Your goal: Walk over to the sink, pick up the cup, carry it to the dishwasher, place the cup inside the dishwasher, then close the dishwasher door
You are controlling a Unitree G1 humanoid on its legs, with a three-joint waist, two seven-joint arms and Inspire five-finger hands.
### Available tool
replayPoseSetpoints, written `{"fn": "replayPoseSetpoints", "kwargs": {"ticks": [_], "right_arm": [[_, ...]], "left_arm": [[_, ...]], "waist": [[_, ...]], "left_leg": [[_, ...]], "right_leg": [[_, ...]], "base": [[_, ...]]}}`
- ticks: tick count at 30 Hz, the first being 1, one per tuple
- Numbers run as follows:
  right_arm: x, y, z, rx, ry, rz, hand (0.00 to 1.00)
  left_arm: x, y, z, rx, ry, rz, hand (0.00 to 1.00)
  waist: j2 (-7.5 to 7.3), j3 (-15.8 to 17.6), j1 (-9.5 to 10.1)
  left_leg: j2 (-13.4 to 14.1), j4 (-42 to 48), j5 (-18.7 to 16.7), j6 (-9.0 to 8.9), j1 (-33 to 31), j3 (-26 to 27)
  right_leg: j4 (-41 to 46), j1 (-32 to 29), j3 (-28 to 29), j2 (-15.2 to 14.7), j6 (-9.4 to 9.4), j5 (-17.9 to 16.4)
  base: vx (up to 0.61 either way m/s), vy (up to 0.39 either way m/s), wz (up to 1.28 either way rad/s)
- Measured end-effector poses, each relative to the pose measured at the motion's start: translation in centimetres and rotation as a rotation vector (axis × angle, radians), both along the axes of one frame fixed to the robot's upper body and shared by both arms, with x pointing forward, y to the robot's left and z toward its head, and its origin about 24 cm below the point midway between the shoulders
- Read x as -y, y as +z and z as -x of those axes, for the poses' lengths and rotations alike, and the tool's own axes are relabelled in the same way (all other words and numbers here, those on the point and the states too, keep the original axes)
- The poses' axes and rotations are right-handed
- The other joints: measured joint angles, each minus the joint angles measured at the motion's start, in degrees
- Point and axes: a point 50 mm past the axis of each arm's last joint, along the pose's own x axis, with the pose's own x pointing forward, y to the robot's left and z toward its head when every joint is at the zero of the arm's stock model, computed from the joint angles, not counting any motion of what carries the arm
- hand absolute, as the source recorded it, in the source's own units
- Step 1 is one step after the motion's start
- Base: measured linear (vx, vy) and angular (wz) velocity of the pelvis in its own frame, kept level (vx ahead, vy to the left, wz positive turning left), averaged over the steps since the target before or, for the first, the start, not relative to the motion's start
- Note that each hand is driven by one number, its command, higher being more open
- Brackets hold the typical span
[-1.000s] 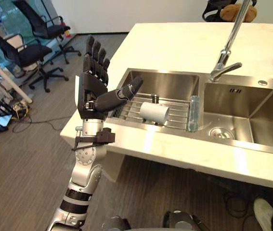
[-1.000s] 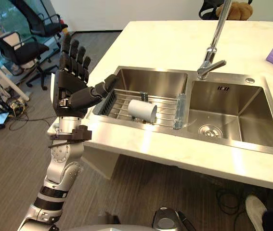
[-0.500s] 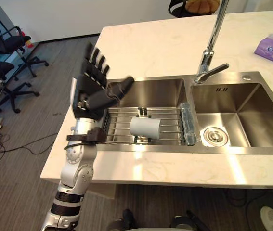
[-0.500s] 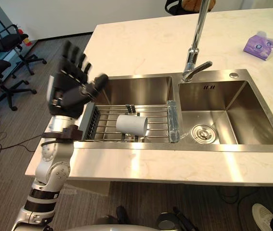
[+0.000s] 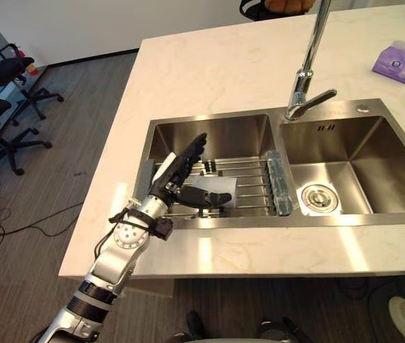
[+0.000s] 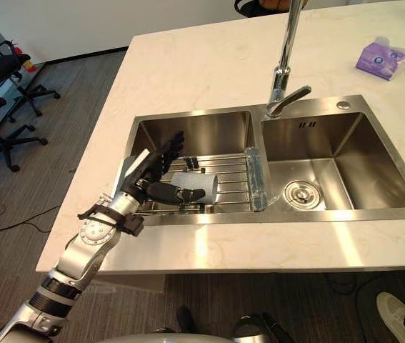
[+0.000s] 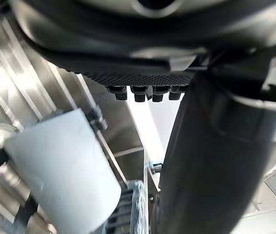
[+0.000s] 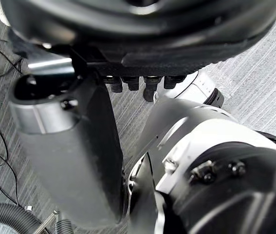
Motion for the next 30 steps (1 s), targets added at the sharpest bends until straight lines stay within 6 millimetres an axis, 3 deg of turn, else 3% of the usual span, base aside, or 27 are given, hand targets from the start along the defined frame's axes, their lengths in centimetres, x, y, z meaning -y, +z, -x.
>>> {"fn": "replayPoseSetpoints", "kwargs": {"ticks": [7, 14, 21, 25, 30], "right_arm": [[-0.2, -0.1, 1.0, 0.006, -0.092, -0.055, 1.00], [0.2, 0.0, 1.3, 0.039, -0.142, -0.066, 1.00], [0.2, 0.1, 1.1, 0.078, -0.148, -0.090, 1.00], [0.6, 0.4, 0.6, 0.108, -0.145, -0.096, 1.00], [0.7, 0.4, 0.7, 0.104, -0.149, -0.114, 1.00]], "left_arm": [[-0.3, 2.7, 0.4, 0.268, 0.054, -0.089, 1.00], [0.0, 3.2, 0.9, 0.369, 0.041, -0.249, 1.00], [0.2, 1.3, 0.8, 0.293, -0.014, -0.439, 1.00], [-1.4, -1.3, -0.2, 0.153, 0.045, -0.525, 1.00], [-3.0, -2.4, -0.5, 0.098, 0.075, -0.581, 1.00]], "waist": [[-0.12, 0.08, -0.14], [-0.47, 0.28, -0.18], [-2.30, 0.18, -0.22], [-2.71, 0.05, -0.12], [-3.39, 0.07, -0.08]], "left_leg": [[-0.53, -0.26, -0.29, 0.45, 0.92, 1.08], [-0.78, -0.50, -0.49, 0.69, 1.20, 1.26], [-1.09, -0.92, -0.41, 0.78, 1.64, 1.60], [-1.27, -0.93, -0.33, 0.91, 1.64, 1.53], [-1.55, -0.93, -0.10, 1.23, 1.75, 1.36]], "right_leg": [[-2.23, 1.31, 0.95, 0.31, 0.10, 1.50], [-3.20, 1.59, 1.29, 0.27, 0.15, 1.90], [-3.75, 1.98, 1.59, 0.21, 0.33, 2.39], [-3.76, 2.00, 1.54, 0.02, 0.40, 2.61], [-3.83, 2.17, 1.40, -0.26, 0.49, 3.01]], "base": [[0.02, 0.031, -0.08], [0.00, 0.007, -0.01], [0.02, 0.010, -0.03], [0.00, 0.000, 0.00], [-0.02, 0.021, 0.01]]}}
